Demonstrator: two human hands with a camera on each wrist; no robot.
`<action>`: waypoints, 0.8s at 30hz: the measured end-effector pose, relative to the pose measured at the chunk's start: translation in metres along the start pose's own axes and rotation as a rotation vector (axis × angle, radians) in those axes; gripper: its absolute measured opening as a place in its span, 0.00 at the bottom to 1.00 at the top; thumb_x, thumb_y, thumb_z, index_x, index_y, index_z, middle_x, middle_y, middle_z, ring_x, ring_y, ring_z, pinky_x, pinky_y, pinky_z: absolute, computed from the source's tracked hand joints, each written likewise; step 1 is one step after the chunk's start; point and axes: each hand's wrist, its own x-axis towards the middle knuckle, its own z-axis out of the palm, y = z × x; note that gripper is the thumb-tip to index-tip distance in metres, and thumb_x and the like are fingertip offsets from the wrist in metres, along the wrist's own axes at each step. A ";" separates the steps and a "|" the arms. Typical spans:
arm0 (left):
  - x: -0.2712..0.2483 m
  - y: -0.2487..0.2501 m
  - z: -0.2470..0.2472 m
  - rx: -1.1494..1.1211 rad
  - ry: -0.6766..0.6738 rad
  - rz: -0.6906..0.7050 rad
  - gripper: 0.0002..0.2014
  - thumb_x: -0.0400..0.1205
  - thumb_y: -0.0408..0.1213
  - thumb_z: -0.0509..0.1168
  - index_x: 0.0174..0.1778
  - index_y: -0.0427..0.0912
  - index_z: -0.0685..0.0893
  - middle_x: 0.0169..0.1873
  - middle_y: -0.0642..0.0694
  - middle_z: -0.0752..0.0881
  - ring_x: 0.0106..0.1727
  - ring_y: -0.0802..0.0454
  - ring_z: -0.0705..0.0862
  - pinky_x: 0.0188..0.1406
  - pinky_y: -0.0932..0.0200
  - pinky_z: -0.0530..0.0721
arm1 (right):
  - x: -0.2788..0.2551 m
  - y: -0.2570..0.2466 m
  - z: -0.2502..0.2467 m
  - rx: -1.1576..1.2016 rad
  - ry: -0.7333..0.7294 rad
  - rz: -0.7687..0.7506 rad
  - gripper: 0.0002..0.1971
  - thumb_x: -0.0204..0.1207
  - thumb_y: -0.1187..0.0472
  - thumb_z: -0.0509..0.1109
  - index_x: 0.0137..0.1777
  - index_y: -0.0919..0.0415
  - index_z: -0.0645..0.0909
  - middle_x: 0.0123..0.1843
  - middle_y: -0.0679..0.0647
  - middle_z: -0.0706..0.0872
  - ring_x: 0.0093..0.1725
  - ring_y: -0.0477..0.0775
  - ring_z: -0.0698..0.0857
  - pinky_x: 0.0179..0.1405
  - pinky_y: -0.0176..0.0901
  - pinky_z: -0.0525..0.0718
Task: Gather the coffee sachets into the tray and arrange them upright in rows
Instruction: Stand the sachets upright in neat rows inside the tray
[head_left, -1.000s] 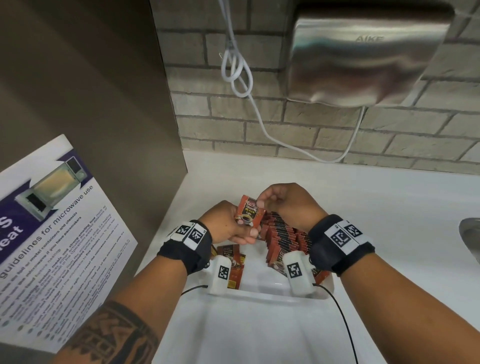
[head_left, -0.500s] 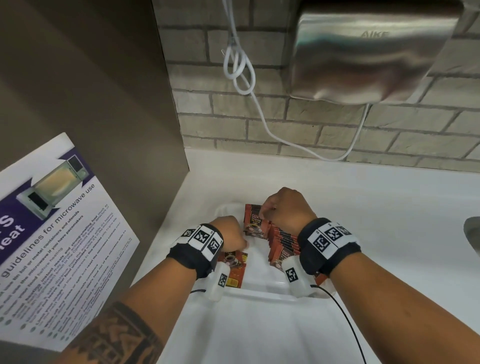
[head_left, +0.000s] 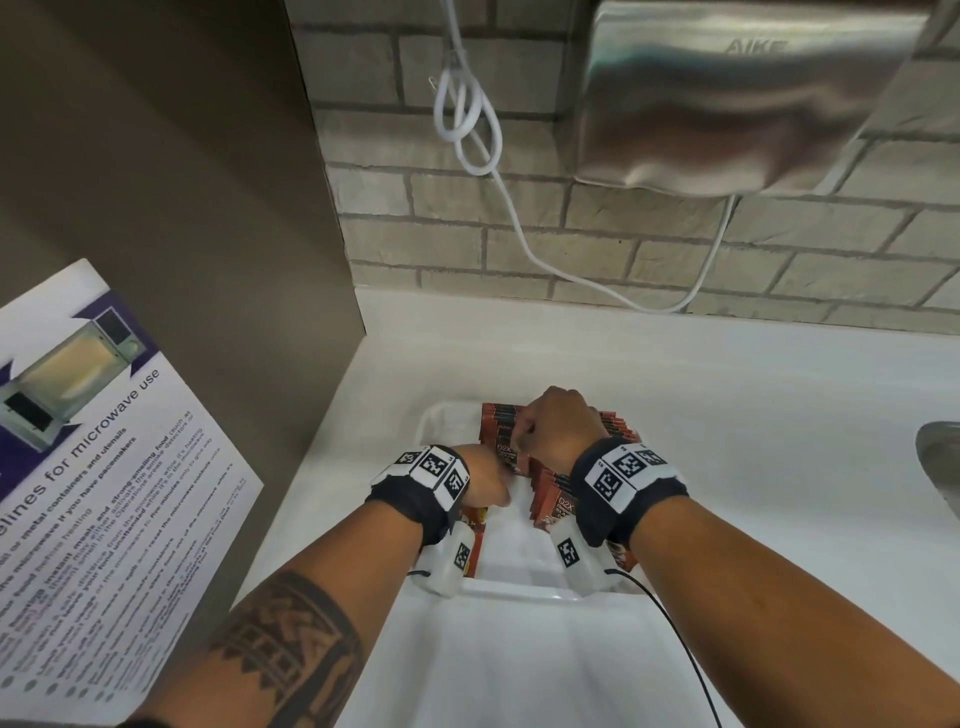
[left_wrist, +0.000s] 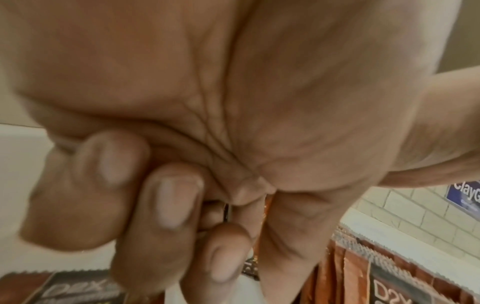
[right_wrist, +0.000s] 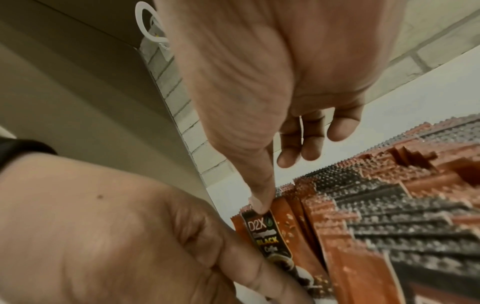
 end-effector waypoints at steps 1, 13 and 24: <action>0.000 0.000 -0.001 0.007 -0.005 0.011 0.22 0.88 0.45 0.60 0.75 0.40 0.80 0.69 0.38 0.83 0.68 0.40 0.82 0.69 0.48 0.81 | 0.000 0.000 0.000 -0.007 -0.009 -0.004 0.05 0.70 0.58 0.74 0.39 0.48 0.92 0.46 0.47 0.89 0.53 0.54 0.84 0.56 0.54 0.87; -0.004 0.001 -0.007 -0.027 0.001 0.042 0.21 0.89 0.45 0.59 0.76 0.42 0.81 0.74 0.41 0.81 0.71 0.42 0.79 0.72 0.50 0.77 | -0.001 0.008 -0.005 0.110 0.059 -0.020 0.13 0.73 0.63 0.71 0.32 0.45 0.89 0.40 0.39 0.89 0.48 0.49 0.86 0.59 0.54 0.86; -0.043 -0.033 0.001 -0.074 0.214 -0.082 0.24 0.80 0.40 0.72 0.74 0.50 0.81 0.72 0.48 0.79 0.70 0.48 0.79 0.67 0.56 0.78 | -0.060 -0.017 -0.020 0.216 -0.068 -0.149 0.10 0.82 0.59 0.67 0.50 0.56 0.91 0.48 0.47 0.91 0.44 0.46 0.86 0.41 0.34 0.82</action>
